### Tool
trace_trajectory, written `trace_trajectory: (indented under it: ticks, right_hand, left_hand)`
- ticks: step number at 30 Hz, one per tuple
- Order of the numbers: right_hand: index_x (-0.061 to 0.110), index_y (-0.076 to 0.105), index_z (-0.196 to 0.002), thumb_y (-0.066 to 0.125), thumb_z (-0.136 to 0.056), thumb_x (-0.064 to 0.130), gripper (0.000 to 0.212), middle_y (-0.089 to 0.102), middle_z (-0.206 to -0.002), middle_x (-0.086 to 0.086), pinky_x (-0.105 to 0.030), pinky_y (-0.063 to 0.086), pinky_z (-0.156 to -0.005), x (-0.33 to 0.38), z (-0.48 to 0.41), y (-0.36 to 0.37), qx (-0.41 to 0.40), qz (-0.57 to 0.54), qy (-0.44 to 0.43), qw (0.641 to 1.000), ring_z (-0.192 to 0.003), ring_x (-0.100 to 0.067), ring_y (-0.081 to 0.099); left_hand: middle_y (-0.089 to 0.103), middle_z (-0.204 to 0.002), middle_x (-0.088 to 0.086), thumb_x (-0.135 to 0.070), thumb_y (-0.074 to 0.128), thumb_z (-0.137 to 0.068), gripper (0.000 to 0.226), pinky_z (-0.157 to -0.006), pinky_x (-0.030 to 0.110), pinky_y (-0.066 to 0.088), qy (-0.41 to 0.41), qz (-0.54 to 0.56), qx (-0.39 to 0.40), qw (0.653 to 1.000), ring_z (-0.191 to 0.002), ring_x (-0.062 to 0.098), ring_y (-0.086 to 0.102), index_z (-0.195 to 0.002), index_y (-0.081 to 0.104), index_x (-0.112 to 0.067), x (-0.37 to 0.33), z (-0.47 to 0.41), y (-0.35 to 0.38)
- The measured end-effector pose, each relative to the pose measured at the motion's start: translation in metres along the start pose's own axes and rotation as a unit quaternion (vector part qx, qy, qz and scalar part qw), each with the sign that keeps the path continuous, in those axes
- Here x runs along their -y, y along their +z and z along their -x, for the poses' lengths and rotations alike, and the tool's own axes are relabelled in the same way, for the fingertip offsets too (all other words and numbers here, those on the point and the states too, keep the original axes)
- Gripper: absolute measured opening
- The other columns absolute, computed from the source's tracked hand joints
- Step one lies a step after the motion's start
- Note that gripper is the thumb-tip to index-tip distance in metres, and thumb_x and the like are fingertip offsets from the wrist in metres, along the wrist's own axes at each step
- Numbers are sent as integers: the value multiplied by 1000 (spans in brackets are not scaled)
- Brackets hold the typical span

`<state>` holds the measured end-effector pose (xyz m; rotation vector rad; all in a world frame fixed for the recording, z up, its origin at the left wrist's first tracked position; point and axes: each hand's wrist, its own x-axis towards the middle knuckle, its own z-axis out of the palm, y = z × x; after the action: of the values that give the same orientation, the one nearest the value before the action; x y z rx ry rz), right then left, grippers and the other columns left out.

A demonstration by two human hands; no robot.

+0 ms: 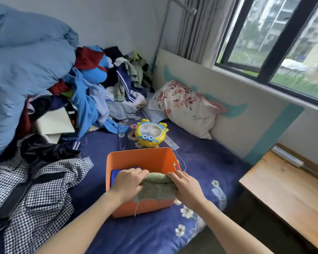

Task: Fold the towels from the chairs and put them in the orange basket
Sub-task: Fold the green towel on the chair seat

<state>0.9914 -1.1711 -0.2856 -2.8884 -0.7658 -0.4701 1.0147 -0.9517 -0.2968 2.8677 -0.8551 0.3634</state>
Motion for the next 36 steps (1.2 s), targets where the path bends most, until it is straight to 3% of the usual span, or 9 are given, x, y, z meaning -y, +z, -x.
trace_trajectory:
  ticks: [4,9,16,24,27,30,32,34,36]
  right_hand:
    - [29,48,-99,72,-46,15,60,63,-75,6,-19,44,-41,-38,-59,7,16,-5,29,999,-61,-17,63]
    - [22,55,-114,63,-74,9,43,62,-99,-3,-36,51,-65,-78,-93,48,117,-34,76,990,-90,-29,60]
    - [15,46,-118,44,-89,14,29,53,-116,-6,-33,39,-74,-133,-132,106,245,-55,106,962,-111,-27,48]
    - [18,38,-92,54,-81,12,20,57,-101,-5,-32,33,-62,-171,-182,178,286,-79,60,953,-97,-27,55]
    - [12,49,-81,67,-50,4,37,60,-70,-3,-28,40,-44,-167,-171,202,240,-38,-24,970,-63,-26,60]
    - [8,47,-105,72,-60,16,52,64,-102,-16,-39,52,-73,-160,-142,230,346,37,-63,935,-94,-36,61]
    - [7,44,-131,60,-83,18,51,40,-137,-30,-53,21,-111,-160,-122,252,439,79,-60,893,-130,-44,36]
    - [6,59,-121,62,-82,20,41,49,-129,-33,-52,-3,-115,-158,-108,262,470,87,-53,877,-125,-44,43]
    - [6,51,-129,43,-94,16,38,44,-137,-26,-54,-2,-115,-155,-92,274,548,116,-86,824,-132,-40,34]
  left_hand:
    - [64,-61,-9,-29,82,-45,38,-42,20,47,-60,20,-4,998,-56,13,66,-79,65,-27,28,-55,10]
    - [65,-109,3,-25,55,-86,32,-81,38,49,-118,76,78,987,-105,26,60,-118,56,-21,44,-100,46]
    - [59,-119,1,-29,45,-93,33,-82,34,45,-170,75,175,967,-113,24,54,-125,48,-24,53,-153,112]
    - [65,-111,-1,-15,52,-88,25,-81,32,44,-271,153,158,937,-107,21,58,-111,60,-18,74,-184,174]
    - [74,-95,-4,-13,87,-51,44,-70,23,55,-231,138,89,959,-89,13,70,-92,74,-15,72,-168,200]
    - [68,-114,-3,-27,87,-54,56,-91,23,50,-193,134,227,945,-109,11,63,-107,70,-19,55,-145,230]
    - [47,-140,7,-27,60,-84,49,-110,37,30,-179,153,395,888,-134,23,39,-131,50,-15,44,-134,252]
    - [48,-136,14,-29,50,-89,44,-103,43,37,-191,184,534,803,-126,33,43,-130,47,-13,34,-127,262]
    - [53,-131,15,-31,48,-89,42,-96,43,44,-212,205,572,765,-119,34,50,-127,50,-12,25,-120,265]
